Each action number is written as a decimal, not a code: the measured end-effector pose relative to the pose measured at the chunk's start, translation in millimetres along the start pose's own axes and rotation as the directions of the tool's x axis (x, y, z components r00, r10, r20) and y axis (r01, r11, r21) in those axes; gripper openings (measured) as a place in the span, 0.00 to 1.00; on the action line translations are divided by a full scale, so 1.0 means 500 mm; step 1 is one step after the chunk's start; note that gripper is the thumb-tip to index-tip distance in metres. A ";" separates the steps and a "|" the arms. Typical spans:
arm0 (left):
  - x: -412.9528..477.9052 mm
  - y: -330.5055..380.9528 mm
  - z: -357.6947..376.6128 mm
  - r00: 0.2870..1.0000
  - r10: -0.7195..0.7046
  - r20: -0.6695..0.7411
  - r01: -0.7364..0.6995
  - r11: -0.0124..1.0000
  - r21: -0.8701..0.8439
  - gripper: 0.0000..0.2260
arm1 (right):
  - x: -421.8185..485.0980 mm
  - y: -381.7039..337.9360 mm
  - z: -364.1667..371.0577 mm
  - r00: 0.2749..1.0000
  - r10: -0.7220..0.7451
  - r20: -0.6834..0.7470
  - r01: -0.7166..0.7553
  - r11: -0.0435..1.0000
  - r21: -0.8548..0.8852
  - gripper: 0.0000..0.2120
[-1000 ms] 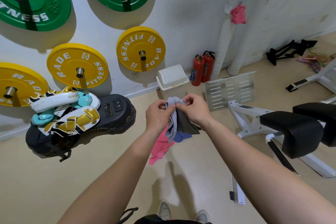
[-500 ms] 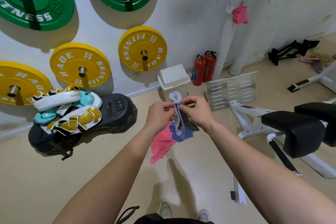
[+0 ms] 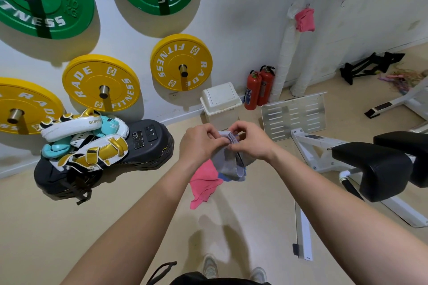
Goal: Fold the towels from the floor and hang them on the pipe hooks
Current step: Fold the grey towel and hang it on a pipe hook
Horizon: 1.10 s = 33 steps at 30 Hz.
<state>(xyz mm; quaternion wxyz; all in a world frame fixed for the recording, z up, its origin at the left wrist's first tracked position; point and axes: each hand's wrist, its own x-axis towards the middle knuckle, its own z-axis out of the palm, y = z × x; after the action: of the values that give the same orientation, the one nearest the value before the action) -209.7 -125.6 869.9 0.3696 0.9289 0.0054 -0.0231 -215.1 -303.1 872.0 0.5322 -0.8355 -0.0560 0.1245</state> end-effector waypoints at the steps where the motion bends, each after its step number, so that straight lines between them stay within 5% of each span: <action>1: -0.002 -0.001 0.000 1.000 0.001 -0.019 -0.001 1.000 0.026 0.17 | 0.002 -0.002 -0.003 1.000 -0.005 0.015 0.005 1.000 -0.025 0.13; 4: -0.005 -0.017 -0.002 0.996 0.087 -0.028 -0.086 0.996 0.014 0.20 | 0.007 -0.009 -0.018 0.998 -0.014 0.059 0.018 0.997 -0.070 0.09; 12: -0.017 -0.088 -0.024 0.969 0.231 0.093 -0.235 0.971 0.035 0.10 | 0.011 -0.003 -0.076 0.993 -0.010 0.115 0.018 0.998 -0.061 0.07; 18: -0.019 -0.111 -0.037 0.943 0.310 0.124 -0.330 0.924 0.196 0.11 | 0.000 -0.002 -0.113 0.996 0.025 0.080 -0.023 0.999 -0.032 0.10; 24: -0.020 -0.057 -0.039 0.978 0.198 0.062 -0.189 0.974 -0.125 0.14 | 0.002 0.042 -0.105 0.989 0.103 -0.107 -0.115 0.986 -0.118 0.08; 29: -0.014 -0.014 -0.025 0.990 0.140 0.024 -0.127 0.948 -0.293 0.22 | 0.002 0.019 -0.091 0.982 0.164 -0.090 -0.166 0.986 -0.020 0.10; 33: -0.007 0.007 -0.017 0.989 0.130 0.071 -0.098 0.934 -0.343 0.31 | -0.008 0.012 -0.103 0.997 0.068 -0.031 -0.071 0.988 -0.138 0.13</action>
<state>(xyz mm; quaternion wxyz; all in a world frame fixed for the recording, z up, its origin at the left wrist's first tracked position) -212.9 -122.4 878.4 0.5244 0.8481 -0.0619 -0.0434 -205.2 -351.8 887.9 0.4686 -0.8737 -0.0283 0.1276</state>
